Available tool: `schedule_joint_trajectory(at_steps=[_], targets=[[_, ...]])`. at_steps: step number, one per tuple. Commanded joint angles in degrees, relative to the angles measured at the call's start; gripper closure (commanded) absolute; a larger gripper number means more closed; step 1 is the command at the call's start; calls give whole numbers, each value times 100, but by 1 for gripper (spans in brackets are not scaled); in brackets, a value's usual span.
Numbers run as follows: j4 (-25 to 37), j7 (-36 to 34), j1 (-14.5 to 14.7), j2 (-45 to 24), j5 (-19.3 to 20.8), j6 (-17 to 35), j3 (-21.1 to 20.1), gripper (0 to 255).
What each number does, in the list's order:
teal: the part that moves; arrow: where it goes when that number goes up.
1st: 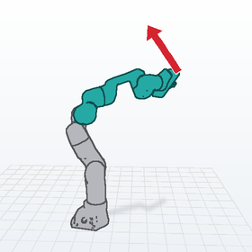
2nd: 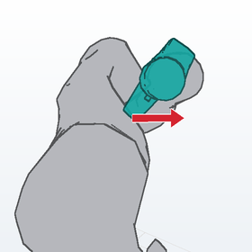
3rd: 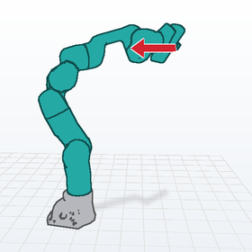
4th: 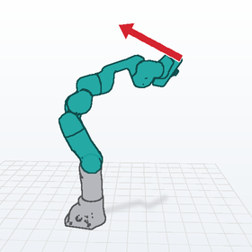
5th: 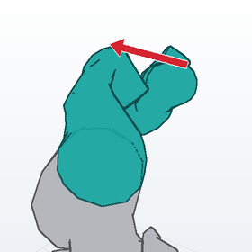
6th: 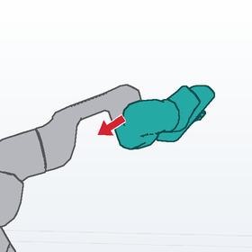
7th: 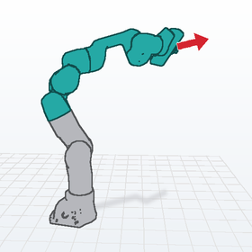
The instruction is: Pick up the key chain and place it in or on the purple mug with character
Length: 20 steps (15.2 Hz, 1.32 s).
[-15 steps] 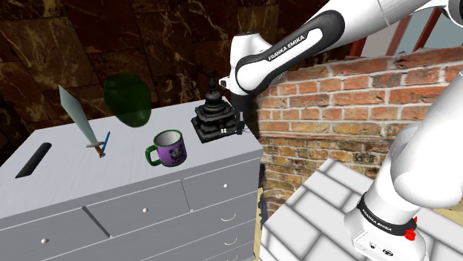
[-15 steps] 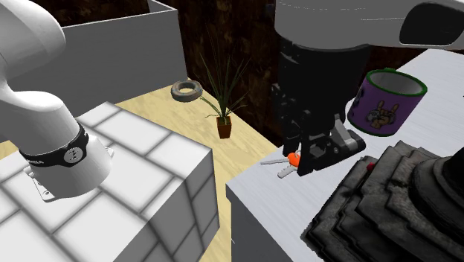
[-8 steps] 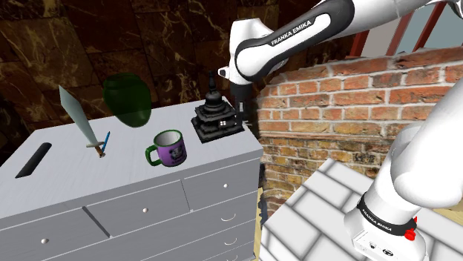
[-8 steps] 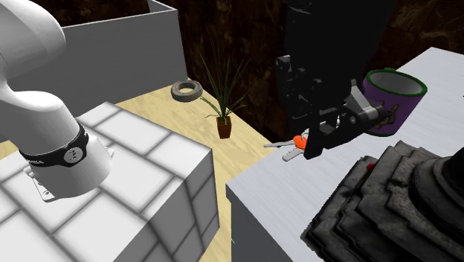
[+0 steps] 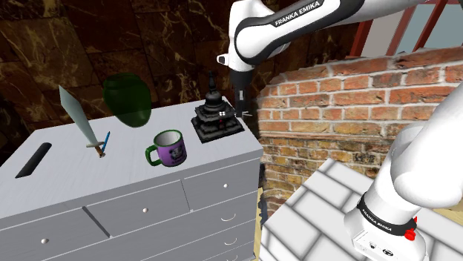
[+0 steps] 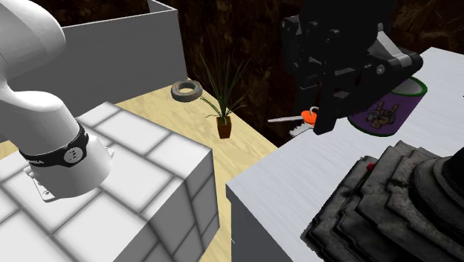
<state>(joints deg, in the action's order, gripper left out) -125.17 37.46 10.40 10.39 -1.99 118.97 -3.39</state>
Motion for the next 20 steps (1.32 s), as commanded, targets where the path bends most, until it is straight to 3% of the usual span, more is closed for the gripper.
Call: schedule_joint_trajectory(at_steps=[1,6,13,20], targets=[[104,-6,1,49,0,-156,0,255],[398,-11,-1,120,2,-521,4,255],[1600,-849,327,-912,121,-679,-455,255],[3217,-1638,737,-2159,423,-1068,-774,255]])
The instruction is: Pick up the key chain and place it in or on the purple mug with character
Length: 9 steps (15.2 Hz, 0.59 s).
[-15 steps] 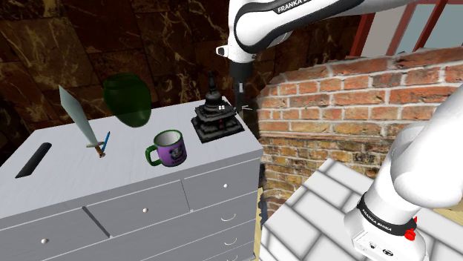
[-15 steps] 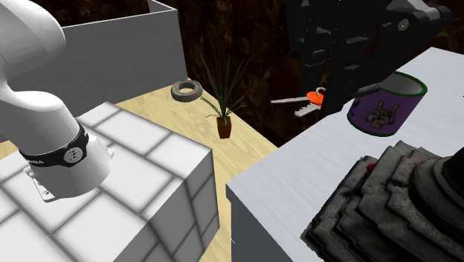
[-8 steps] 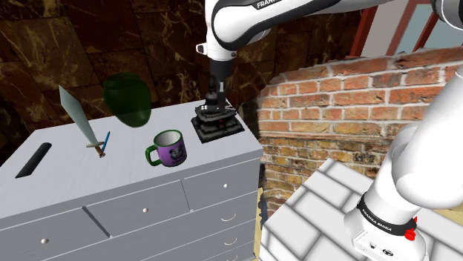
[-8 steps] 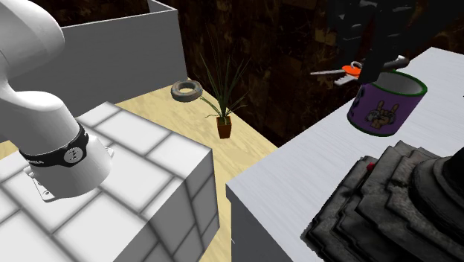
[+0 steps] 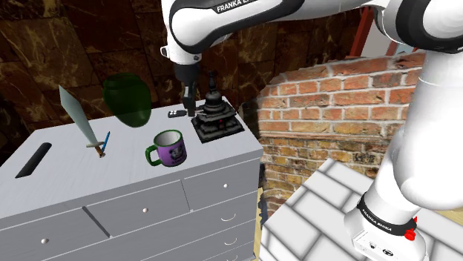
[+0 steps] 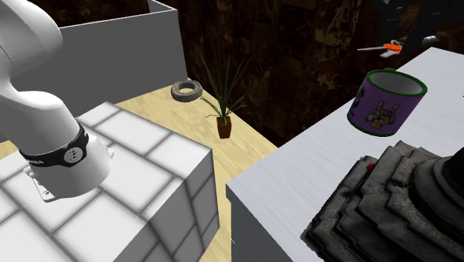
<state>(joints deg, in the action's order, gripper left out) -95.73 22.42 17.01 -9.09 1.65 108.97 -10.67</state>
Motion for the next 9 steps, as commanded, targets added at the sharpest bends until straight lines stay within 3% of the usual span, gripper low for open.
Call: schedule_joint_trajectory(at_steps=[1,7,9], targets=[[551,-238,148,-411,112,-150,-77,255],[2615,-768,676,-1805,452,-854,-178,255],[2421,-772,666,-1780,447,-685,-171,255]])
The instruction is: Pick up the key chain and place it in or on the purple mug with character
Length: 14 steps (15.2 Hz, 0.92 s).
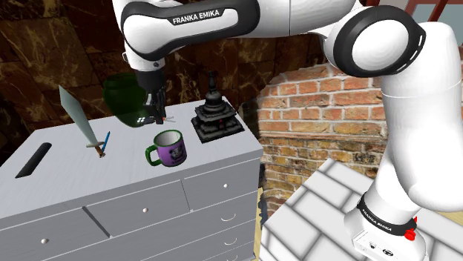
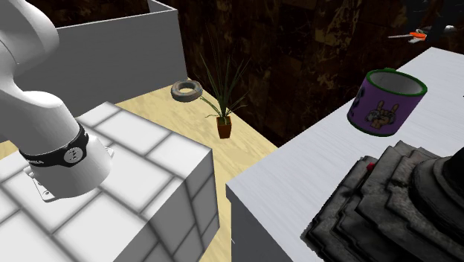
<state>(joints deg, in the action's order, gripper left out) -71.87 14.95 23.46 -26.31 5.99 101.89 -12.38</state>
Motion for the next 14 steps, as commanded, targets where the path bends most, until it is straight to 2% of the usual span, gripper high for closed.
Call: schedule_joint_trajectory(at_steps=[1,14], targets=[[-54,-27,15,-49,13,104,1,255],[-942,-65,-29,-86,38,1025,20,255]])
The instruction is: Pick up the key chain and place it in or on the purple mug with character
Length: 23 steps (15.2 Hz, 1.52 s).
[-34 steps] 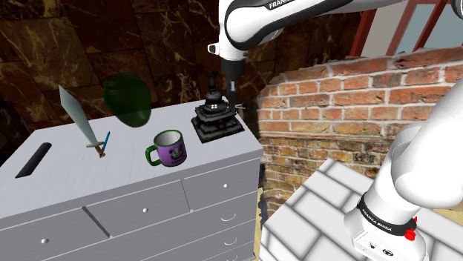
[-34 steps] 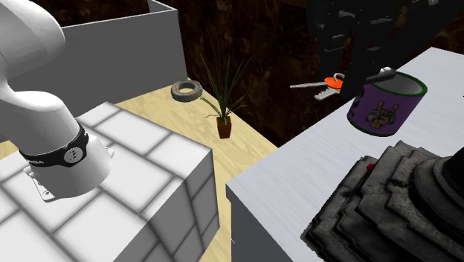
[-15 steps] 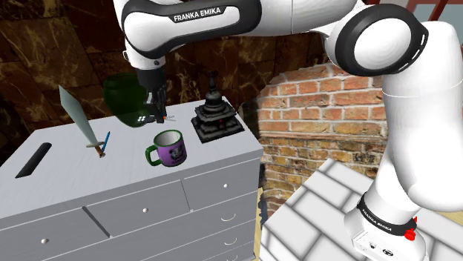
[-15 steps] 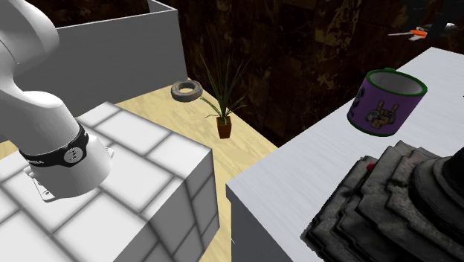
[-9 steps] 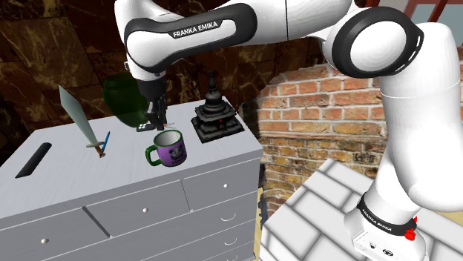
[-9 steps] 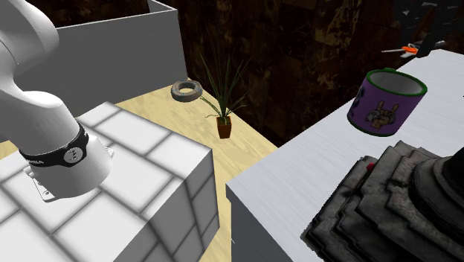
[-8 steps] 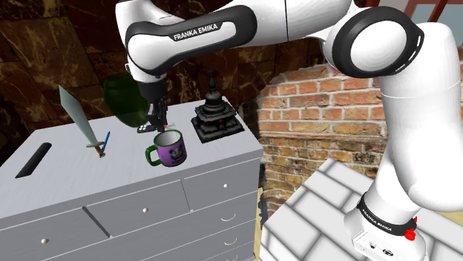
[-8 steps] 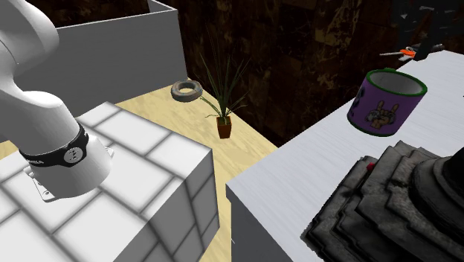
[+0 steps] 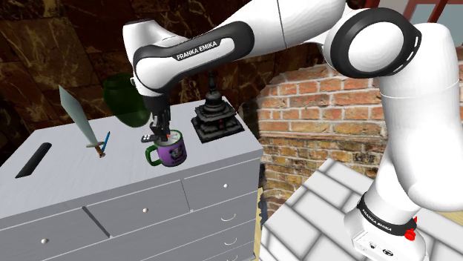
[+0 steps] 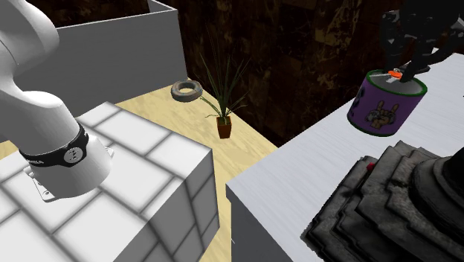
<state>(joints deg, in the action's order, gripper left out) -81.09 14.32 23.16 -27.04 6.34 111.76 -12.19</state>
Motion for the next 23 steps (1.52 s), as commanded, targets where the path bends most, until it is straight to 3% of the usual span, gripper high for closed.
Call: schedule_joint_trajectory(at_steps=[1,7,8,13,17,23], targets=[[-18,-2,1,-14,3,37,1,255],[-18,-2,1,-15,3,37,1,255],[-18,-3,1,-14,3,37,1,0],[-19,-3,1,-14,3,37,1,0],[502,29,15,122,-35,-616,-21,0],[502,29,15,122,-35,-616,-21,0]])
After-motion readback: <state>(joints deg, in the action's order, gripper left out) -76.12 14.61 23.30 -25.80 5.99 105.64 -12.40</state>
